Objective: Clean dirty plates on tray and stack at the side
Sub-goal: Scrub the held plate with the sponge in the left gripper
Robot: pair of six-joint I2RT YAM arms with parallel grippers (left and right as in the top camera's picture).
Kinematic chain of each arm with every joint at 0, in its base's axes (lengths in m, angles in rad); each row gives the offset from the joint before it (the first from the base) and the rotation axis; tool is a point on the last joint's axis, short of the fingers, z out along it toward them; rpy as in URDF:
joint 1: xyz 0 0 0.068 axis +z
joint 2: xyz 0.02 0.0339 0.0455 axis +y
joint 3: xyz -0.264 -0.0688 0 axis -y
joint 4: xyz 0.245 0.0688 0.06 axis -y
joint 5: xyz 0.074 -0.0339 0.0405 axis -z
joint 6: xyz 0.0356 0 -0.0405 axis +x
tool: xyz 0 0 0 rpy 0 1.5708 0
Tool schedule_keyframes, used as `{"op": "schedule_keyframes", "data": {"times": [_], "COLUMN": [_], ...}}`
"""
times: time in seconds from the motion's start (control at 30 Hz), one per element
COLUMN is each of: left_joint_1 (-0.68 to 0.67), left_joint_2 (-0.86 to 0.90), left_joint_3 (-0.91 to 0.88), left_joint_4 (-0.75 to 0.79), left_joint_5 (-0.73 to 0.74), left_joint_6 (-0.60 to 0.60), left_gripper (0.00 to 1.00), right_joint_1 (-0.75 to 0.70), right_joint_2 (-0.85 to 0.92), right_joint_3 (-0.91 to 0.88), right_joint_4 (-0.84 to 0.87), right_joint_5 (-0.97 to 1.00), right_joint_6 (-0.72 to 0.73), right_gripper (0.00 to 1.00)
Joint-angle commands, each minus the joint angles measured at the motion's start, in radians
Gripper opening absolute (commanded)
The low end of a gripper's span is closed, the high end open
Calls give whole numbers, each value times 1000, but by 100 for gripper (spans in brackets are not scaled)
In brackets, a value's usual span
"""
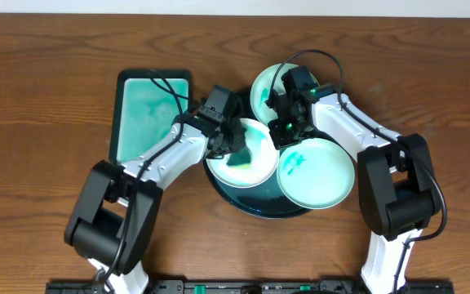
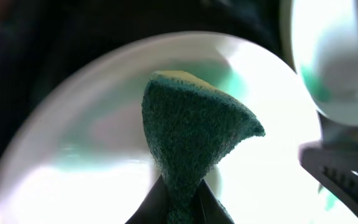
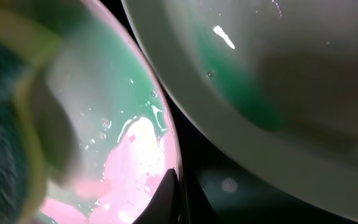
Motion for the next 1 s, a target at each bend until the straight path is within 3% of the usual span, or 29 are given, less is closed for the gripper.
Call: {"op": "schedule_keyframes", "data": {"times": [0.0, 0.27, 0.53, 0.67, 0.8, 0.97], "left_joint_1": [-2, 6, 42, 40, 40, 40], "left_joint_2": [55, 105, -8, -49, -48, -46], "left_joint_3": [-11, -10, -10, -10, -11, -14], "left_joint_4": [-1, -100, -111, -62, -17, -8], "left_joint_5": [32, -417, -516, -474, -265, -26], "left_joint_6": [18, 22, 23, 23, 33, 238], "left_gripper": [7, 7, 7, 7, 7, 7], "right_joint_1": [-7, -11, -11, -11, -11, -10], "right_joint_2": [11, 11, 11, 11, 11, 11], "right_joint_3": [-6, -6, -6, -6, -6, -6], "right_joint_4": [-1, -1, -1, -1, -5, -8], "right_joint_5": [29, 29, 42, 48, 48, 48], "right_joint_6": [10, 10, 9, 9, 9, 9], "right_gripper": [1, 1, 1, 1, 1, 1]}}
